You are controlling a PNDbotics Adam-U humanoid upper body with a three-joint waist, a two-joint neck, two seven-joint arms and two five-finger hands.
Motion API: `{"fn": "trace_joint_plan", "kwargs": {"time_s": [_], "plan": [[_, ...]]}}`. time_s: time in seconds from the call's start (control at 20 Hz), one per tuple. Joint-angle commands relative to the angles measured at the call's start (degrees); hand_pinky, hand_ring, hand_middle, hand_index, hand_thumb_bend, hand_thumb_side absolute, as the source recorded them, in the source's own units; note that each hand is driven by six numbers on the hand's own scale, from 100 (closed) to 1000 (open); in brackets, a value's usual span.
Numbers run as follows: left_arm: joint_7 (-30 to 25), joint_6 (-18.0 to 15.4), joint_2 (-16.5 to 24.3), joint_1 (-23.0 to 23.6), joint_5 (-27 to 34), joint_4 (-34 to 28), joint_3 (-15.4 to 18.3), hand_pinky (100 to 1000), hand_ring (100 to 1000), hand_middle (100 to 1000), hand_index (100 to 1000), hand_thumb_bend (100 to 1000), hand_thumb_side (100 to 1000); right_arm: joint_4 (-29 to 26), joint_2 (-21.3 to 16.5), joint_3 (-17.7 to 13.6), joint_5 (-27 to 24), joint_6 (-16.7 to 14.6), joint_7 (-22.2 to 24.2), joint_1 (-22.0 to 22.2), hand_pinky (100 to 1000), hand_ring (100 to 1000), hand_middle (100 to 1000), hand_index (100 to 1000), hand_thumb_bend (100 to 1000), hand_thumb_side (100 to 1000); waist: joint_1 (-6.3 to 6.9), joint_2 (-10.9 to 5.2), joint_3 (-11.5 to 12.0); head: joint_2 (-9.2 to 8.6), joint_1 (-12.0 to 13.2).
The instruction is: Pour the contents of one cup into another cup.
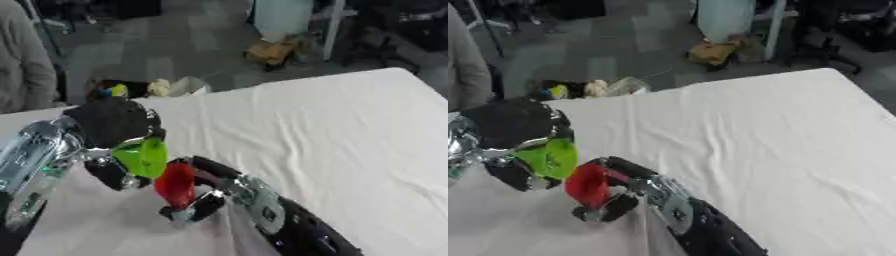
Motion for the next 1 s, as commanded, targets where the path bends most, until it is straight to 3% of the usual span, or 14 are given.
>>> {"fn": "trace_joint_plan", "kwargs": {"time_s": [0.05, 1.0], "plan": [[0.0, -0.7, 0.0, -1.7, -1.1, -0.4, -0.1, 429, 162, 254, 637, 359, 200, -0.7, 0.3, 0.1, 0.2, 0.0, 0.0, -1.3, 869, 874, 104, 498, 100, 325, 0.08, -1.24, -0.1, -0.49, -0.1], [-2.8, -5.7, -0.3, -4.0, -5.1, 1.6, -2.6, 425, 121, 239, 637, 377, 196, -0.7, 0.6, 0.6, 0.3, -0.2, 0.3, -1.5, 869, 873, 105, 498, 100, 325, 0.52, -1.27, -1.0, -0.7, 0.1]]}}
